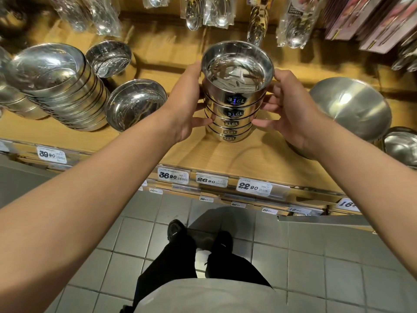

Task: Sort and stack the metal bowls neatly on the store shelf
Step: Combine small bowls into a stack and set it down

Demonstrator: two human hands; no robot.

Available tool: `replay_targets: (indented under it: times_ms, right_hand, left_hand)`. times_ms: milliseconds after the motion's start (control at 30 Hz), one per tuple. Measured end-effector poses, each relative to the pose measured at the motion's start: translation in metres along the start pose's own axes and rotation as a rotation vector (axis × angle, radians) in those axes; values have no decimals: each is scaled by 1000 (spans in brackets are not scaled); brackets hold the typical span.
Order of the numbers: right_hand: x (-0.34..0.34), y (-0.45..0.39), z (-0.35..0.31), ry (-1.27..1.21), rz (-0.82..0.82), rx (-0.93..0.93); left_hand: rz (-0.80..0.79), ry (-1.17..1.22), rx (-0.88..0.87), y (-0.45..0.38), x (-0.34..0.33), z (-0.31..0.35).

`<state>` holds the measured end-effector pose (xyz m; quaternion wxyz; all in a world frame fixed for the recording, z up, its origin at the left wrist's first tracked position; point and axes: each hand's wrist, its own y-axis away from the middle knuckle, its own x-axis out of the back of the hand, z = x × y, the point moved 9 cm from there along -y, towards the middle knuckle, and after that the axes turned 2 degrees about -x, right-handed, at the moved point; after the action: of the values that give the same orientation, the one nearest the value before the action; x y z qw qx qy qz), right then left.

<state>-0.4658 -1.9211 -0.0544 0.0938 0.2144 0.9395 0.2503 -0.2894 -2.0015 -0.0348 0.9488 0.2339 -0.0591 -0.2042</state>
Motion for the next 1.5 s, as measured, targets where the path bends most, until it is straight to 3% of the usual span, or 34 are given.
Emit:
replay_targets:
  times_ms: [233, 367, 967, 1100, 1333, 1500]
  right_hand:
    - [7, -6, 10, 17, 44, -76]
    - [-3, -3, 20, -42, 30, -126]
    - [-5, -11, 29, -147, 62, -97]
    - [-1, -12, 30, -117, 78, -109]
    - [19, 29, 22, 15, 219, -88]
    - [27, 66, 9, 33, 247, 44]
  left_hand:
    - [19, -3, 87, -4, 7, -13]
    - [-66, 50, 168, -7, -3, -25]
    - [-68, -9, 124, -26, 0, -18]
    - [-52, -32, 90, -27, 3, -16]
    - [136, -44, 10, 10, 48, -4]
    - [56, 12, -126, 50, 75, 14]
